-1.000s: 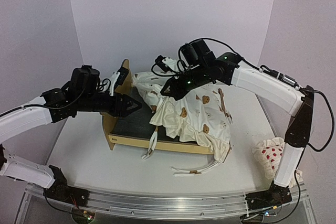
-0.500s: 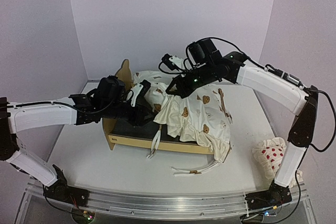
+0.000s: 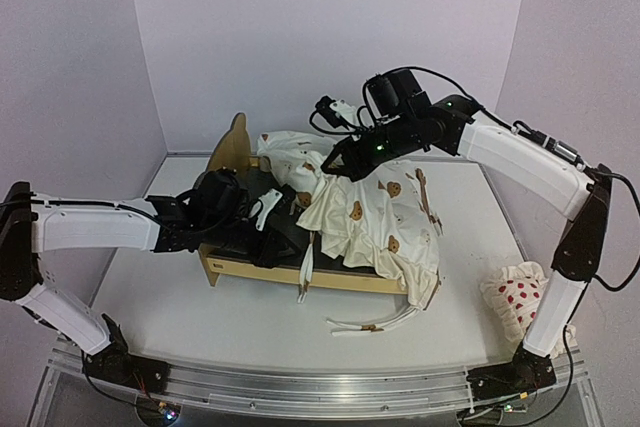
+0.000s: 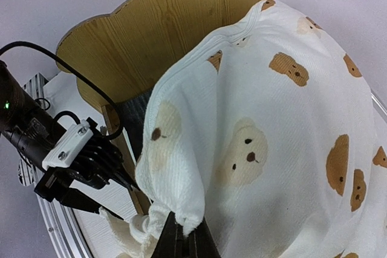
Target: Set up the pet bed
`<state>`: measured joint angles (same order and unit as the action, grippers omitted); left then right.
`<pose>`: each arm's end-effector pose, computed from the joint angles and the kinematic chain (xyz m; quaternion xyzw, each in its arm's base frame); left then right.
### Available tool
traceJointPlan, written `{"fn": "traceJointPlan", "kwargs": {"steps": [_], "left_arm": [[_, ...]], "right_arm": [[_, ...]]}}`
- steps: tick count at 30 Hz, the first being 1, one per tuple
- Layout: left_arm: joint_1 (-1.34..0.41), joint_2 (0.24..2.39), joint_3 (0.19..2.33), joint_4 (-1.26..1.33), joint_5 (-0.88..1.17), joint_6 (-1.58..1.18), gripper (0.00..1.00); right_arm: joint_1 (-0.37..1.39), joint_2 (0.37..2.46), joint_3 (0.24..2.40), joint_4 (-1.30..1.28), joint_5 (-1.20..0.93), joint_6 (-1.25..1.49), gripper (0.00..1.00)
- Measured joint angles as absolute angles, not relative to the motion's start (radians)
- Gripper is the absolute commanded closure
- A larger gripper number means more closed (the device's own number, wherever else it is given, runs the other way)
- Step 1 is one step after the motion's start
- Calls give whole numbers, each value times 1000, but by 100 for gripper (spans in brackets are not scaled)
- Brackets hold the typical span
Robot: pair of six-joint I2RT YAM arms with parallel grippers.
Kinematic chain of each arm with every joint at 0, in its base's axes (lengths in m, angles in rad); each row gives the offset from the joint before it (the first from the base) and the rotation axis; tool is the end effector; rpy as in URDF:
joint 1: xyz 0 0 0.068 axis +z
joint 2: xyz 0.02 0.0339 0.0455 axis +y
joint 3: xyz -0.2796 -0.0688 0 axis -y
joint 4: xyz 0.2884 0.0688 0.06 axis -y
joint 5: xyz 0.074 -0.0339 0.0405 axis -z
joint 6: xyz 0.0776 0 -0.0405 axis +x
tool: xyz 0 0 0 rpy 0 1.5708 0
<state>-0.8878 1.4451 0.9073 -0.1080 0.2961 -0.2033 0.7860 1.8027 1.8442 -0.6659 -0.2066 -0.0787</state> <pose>0.2234 -0.3104 0.2055 0.3591 0.8117 -0.3418 0.3087 0.3361 0.3591 0.3699 -0.4136 0.7842 0.2431 0.3935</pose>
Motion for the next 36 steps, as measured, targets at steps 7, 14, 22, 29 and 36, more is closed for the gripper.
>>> {"fn": "traceJointPlan", "kwargs": {"steps": [7,14,22,29,36], "left_arm": [[-902,1446,887,-99,337,-190,55],[-923,1477,888,-83,339,-183,57],[-952,1530,916,-77,321,-170,75],[-982,1561,945,-78,262,-155,93],[-1009,1565,975,-126,197,-154,100]], "right_arm": [[786,1803,1844,-666,-208,-78,100],[786,1803,1844,-666,-210,-75,100],[786,1803,1844,-666,-211,-74,100],[786,1803,1844,-666,-211,-74,100],[786,1803,1844,-666,-211,-73,100]]}}
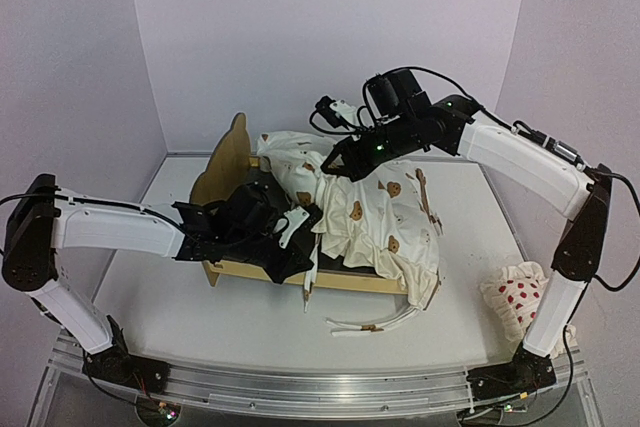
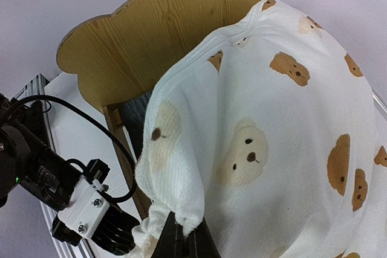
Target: Set up the pet bed
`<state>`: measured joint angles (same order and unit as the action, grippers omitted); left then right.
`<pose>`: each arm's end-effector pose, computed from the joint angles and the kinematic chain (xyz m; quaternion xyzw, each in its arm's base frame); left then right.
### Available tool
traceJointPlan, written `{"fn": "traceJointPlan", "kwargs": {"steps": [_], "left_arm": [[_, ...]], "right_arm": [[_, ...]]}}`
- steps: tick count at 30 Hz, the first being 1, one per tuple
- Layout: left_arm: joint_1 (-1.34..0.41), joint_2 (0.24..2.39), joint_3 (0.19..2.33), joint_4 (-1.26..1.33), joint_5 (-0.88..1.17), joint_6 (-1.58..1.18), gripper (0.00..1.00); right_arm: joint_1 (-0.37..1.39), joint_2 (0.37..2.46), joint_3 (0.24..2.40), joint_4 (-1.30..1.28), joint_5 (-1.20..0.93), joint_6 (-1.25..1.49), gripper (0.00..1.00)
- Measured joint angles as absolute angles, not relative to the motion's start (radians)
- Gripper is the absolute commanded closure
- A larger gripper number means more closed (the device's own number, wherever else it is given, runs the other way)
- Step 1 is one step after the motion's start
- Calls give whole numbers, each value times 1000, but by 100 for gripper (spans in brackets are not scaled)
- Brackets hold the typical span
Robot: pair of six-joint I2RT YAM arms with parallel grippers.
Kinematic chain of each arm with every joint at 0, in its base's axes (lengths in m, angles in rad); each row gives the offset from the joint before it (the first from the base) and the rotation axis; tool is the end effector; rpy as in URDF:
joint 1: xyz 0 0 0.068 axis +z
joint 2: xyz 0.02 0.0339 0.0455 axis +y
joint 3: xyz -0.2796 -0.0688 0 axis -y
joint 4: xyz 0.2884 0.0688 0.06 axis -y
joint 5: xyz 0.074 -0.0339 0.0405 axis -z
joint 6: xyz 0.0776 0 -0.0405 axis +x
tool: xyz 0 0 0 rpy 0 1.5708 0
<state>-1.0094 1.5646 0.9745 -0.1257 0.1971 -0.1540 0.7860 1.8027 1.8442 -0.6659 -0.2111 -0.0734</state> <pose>0.2025 -0.3505 0.1840 0.4127 0.8071 -0.3015 0.2955 0.3358 0.3593 0.3699 -0.4124 0.7847 0.2460 0.3920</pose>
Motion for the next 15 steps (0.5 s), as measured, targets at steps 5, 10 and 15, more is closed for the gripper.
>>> {"fn": "traceJointPlan", "kwargs": {"steps": [5,10,15], "left_arm": [[-1041,1564,1026,-188,154,-165,100],[-1092,1550,1067,-248,139,-198,100],[-1107,1536,1079,-264,158,-245,99]], "right_arm": [[786,1803,1844,-666,-211,-67,100],[786,1803,1844,-666,-210,-59,100],[786,1803,1844,-666,-210,-50,100]]}}
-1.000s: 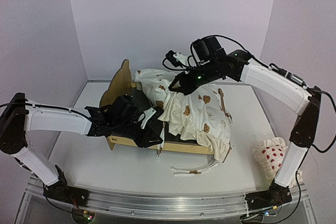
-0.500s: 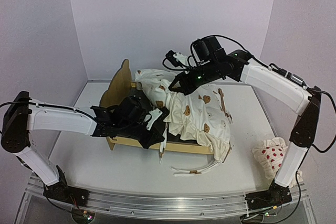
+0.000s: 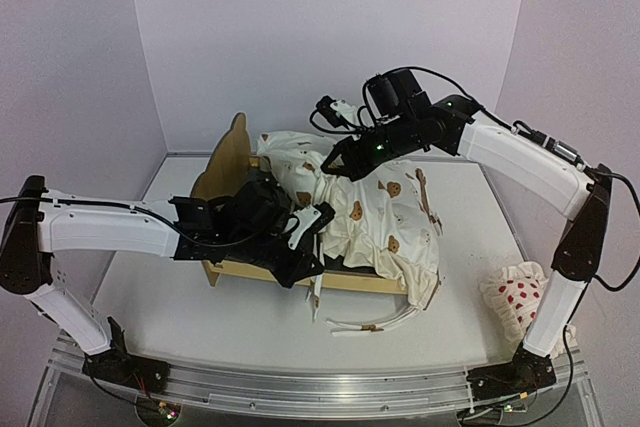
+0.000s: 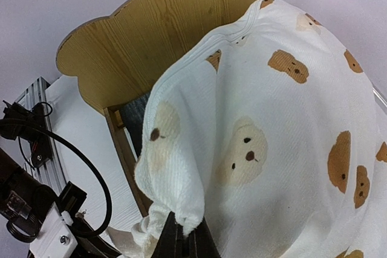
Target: Set up the pet bed
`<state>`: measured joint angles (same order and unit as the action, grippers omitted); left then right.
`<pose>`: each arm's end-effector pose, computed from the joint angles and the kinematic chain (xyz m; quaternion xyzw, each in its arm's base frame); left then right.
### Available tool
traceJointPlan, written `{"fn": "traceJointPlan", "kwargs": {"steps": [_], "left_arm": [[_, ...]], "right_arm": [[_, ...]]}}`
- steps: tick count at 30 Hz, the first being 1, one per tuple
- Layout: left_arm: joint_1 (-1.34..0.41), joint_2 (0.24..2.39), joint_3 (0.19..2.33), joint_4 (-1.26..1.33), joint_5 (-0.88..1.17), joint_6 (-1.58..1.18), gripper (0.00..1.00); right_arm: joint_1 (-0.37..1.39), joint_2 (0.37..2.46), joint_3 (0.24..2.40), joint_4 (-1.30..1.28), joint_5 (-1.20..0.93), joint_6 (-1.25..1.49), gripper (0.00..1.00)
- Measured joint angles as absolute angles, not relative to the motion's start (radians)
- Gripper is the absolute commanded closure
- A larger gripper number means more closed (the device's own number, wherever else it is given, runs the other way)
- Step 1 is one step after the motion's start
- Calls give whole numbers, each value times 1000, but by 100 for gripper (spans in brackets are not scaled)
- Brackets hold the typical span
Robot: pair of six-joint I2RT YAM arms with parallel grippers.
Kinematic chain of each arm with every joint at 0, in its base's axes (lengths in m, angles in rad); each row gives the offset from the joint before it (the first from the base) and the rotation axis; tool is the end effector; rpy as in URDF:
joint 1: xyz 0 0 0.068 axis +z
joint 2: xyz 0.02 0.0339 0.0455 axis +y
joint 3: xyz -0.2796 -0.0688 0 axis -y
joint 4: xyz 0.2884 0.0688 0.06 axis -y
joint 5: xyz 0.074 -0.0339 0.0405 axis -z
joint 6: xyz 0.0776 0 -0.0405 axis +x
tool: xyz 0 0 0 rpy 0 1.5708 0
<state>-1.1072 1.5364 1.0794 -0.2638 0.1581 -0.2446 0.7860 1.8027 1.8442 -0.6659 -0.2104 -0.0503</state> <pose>0.1719 -0.3711 0.2201 0.4093 0.8114 -0.3133 0.2757 0.3359 0.3592 0.3699 -0.4032 0.7895 0.2502 0.3893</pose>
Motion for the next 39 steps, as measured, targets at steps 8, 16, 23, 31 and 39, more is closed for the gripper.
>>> {"fn": "traceJointPlan", "kwargs": {"steps": [8,16,23,31,39], "left_arm": [[-1107,1572,1079,-204,210,-320,79],[-1151,1611,1073,-166,246,-351,54],[-1184,1522,1054,-233,158,-352,56],[-1184,1403,1010,-262,-46,-329,64],[-1184,1497,979,-234,-111,-286,68]], "right_arm": [[786,1803,1831,-663,-211,-43,100],[786,1803,1815,-656,-212,-37,100],[786,1803,1797,-651,-212,-37,100],[786,1803,1792,-648,-213,-37,100],[786,1802,1791,-648,-204,-37,100]]}}
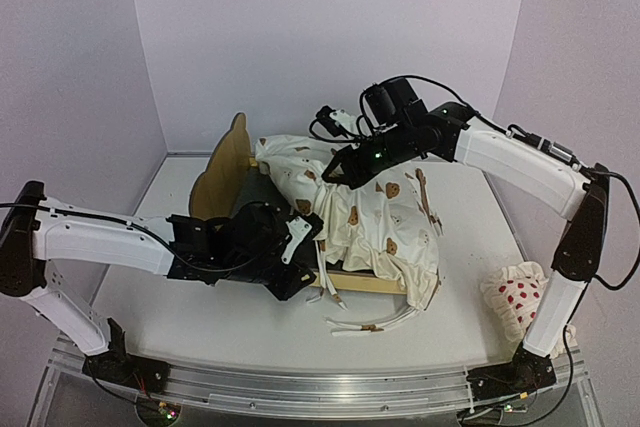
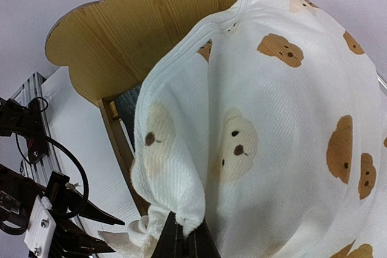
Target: Set up the pet bed
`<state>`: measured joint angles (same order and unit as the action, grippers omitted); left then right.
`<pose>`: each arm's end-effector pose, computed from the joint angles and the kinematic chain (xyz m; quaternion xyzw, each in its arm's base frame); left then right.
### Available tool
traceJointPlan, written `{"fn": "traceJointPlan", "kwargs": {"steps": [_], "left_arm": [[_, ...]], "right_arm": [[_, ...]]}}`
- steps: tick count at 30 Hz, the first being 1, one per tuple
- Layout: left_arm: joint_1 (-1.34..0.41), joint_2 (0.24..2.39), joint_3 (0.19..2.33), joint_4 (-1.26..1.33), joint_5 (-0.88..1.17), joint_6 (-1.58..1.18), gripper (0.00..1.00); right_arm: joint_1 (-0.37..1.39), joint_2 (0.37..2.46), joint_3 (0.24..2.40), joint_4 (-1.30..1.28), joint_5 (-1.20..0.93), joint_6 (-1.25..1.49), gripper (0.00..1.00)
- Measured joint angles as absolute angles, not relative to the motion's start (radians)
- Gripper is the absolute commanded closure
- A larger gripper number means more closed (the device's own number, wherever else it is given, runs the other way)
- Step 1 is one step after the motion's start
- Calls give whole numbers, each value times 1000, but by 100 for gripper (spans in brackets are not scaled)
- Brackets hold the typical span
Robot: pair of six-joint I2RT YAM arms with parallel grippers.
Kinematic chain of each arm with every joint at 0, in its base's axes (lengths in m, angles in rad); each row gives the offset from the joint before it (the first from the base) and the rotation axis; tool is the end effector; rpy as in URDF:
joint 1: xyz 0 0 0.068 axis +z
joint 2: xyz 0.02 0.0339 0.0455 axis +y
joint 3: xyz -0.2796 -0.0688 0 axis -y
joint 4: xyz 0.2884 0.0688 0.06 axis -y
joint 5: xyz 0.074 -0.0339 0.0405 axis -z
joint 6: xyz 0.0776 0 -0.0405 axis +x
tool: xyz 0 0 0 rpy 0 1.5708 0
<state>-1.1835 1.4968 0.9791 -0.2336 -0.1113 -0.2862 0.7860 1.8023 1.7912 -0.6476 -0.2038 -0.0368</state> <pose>0.1553 -0.3579 0.1986 0.3773 0.8348 -0.2288 0.3293 0.3364 0.3591 0.3506 -0.3982 0.8007 0.2453 0.3743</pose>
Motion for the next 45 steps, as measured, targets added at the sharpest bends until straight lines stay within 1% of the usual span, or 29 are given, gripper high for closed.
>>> {"fn": "traceJointPlan", "kwargs": {"steps": [8,17,28,39,44,45], "left_arm": [[-1155,1547,979,-156,-110,-250,69],[-1117,1612,982,-109,-102,-220,74],[-1111,1628,1007,-93,-58,-204,73],[-1111,1676,1040,-86,-46,-187,82],[-1111,1683,1047,-78,-44,-181,99],[-1111,1684,1047,-77,-45,-182,100]], "right_arm": [[786,1779,1787,-648,-173,-41,100],[786,1753,1767,-647,-154,-53,100],[786,1753,1760,-647,-151,-63,100],[786,1753,1754,-646,-149,-68,100],[786,1752,1751,-645,-149,-69,100],[786,1752,1751,-645,-149,-69,100]]}}
